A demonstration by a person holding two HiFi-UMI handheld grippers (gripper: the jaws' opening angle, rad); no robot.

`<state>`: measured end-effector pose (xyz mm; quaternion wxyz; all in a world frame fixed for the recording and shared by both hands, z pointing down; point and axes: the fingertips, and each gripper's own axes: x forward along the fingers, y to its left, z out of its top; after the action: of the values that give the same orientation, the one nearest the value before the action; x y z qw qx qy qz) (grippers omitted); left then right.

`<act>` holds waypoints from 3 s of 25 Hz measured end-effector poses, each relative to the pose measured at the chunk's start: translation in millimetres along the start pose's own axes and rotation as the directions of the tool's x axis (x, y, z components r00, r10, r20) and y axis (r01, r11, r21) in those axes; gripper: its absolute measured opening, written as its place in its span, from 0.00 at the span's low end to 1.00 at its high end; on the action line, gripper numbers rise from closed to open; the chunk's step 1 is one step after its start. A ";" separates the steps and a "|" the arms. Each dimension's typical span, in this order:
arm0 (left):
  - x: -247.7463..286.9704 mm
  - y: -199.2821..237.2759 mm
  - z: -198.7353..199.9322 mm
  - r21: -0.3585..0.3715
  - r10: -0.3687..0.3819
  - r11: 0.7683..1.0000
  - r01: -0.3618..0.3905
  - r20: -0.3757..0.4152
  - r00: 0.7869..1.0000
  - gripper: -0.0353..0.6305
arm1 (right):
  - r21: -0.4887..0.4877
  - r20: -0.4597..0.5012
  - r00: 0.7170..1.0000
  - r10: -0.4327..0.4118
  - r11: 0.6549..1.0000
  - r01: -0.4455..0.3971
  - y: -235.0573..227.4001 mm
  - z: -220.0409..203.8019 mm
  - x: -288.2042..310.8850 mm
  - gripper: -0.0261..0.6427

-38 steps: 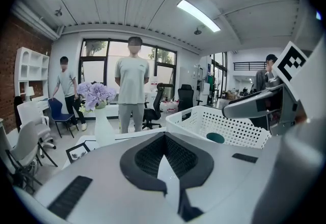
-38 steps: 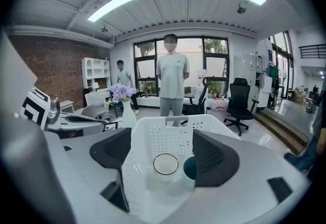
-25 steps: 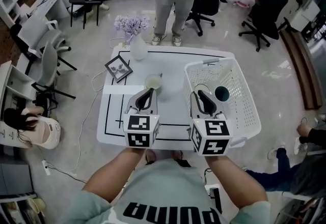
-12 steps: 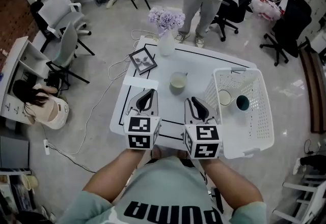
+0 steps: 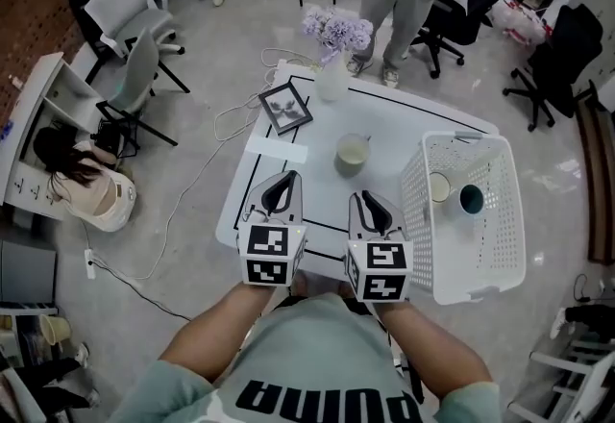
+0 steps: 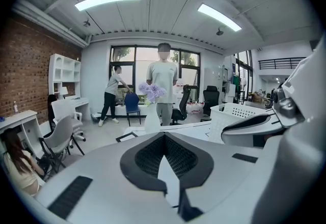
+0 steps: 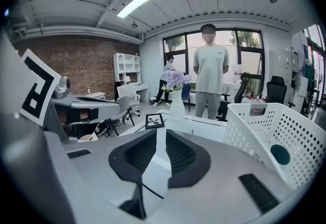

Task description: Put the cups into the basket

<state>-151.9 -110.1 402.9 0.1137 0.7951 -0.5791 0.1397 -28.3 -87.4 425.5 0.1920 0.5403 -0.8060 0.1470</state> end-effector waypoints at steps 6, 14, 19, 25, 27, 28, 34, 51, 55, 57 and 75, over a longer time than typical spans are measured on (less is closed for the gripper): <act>2.8 -0.8 -4.2 0.010 -0.015 1.000 0.015 -0.006 1.000 0.06 | -0.006 -0.011 1.000 -0.002 1.000 0.002 1.1 -6.3 5.9 0.14; 9.5 0.9 -7.4 0.024 -0.017 1.000 0.018 -0.019 1.000 0.06 | -0.003 -0.022 1.000 0.007 1.000 -0.007 -0.1 -8.6 18.2 0.21; 15.8 4.0 -9.2 0.022 -0.011 1.000 0.012 -0.023 1.000 0.06 | 0.003 -0.039 0.999 0.010 1.000 -0.010 -2.1 -12.0 29.0 0.31; 29.6 6.5 -12.4 0.024 -0.016 1.000 0.017 -0.039 0.999 0.06 | 0.017 -0.075 0.997 0.016 1.000 -0.015 -10.5 -18.7 50.1 0.43; 35.0 7.4 -13.9 0.027 -0.018 0.999 0.019 -0.046 0.999 0.06 | 0.024 -0.089 0.996 0.012 1.000 -0.010 -15.3 -21.3 58.4 0.45; 37.7 7.8 -14.7 0.029 -0.019 0.999 0.021 -0.049 0.999 0.06 | 0.025 -0.094 0.996 0.010 1.000 -0.007 -17.5 -21.8 62.4 0.47; 56.4 11.3 -19.6 0.030 -0.026 0.999 0.028 -0.069 0.997 0.06 | 0.022 -0.137 0.990 -0.005 1.000 0.009 -30.4 -27.5 91.1 0.53; 104.5 28.9 -29.4 -0.015 -0.038 0.999 0.036 -0.112 0.993 0.06 | 0.049 -0.246 0.969 -0.019 0.998 0.032 -55.4 -52.4 153.4 0.61; 113.0 35.5 -33.0 -0.020 -0.033 0.999 0.031 -0.122 0.992 0.06 | 0.043 -0.261 0.965 -0.015 0.999 0.027 -58.7 -57.0 164.1 0.63; 116.8 36.6 -34.7 -0.019 -0.032 0.999 0.030 -0.129 0.991 0.06 | 0.035 -0.265 0.964 -0.010 0.999 0.020 -59.2 -57.0 168.1 0.63; 124.2 39.5 -43.0 -0.014 -0.039 0.999 0.037 -0.149 0.988 0.06 | -0.067 -0.327 0.945 0.006 0.997 -0.030 -52.3 -62.7 197.1 0.64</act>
<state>-157.4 -217.7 487.9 0.1639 0.7926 -0.5546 0.1932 -37.9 -239.5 574.7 0.3403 0.4940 -0.7728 0.2073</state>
